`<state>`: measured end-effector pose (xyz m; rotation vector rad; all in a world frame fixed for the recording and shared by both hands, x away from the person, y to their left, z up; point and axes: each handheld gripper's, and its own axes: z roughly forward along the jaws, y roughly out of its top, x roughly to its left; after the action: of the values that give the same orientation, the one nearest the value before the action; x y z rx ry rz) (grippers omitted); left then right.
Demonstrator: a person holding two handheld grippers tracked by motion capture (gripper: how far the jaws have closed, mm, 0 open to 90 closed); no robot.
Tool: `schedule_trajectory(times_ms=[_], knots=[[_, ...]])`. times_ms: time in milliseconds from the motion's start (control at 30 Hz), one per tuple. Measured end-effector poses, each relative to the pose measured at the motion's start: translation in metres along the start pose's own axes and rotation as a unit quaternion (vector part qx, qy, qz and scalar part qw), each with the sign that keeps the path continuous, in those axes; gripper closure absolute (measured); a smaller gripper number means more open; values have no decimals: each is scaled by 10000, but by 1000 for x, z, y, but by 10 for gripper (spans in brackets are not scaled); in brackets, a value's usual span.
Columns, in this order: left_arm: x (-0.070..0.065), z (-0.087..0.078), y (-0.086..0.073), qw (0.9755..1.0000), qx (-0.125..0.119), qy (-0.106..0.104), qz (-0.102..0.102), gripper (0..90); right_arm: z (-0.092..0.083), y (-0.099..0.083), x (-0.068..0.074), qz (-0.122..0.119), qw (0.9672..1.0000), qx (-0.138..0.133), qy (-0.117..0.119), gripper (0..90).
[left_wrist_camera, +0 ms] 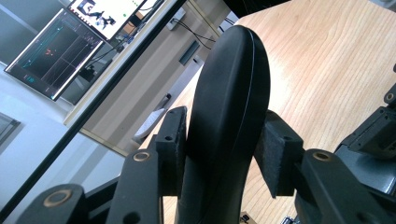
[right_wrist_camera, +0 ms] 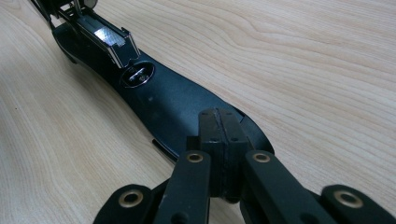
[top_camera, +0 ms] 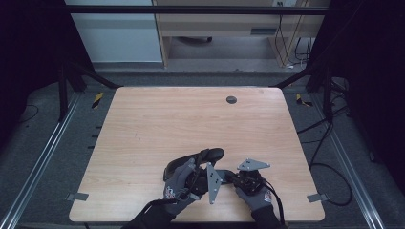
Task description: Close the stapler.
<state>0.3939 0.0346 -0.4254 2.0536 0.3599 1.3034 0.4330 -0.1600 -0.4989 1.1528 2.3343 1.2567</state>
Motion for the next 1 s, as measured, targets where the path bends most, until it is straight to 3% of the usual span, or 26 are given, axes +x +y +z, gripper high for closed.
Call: schedule_trajectory(times_ms=[567, 1000], knots=[[-16, 7, 0, 9993, 91, -87, 352, 555, 0, -1, 0, 16, 10000, -10, -9, 900], [-30, 13, 0, 9971, 211, -126, 718, 549, -1, -1, 0, -39, 10000, -22, -14, 900]])
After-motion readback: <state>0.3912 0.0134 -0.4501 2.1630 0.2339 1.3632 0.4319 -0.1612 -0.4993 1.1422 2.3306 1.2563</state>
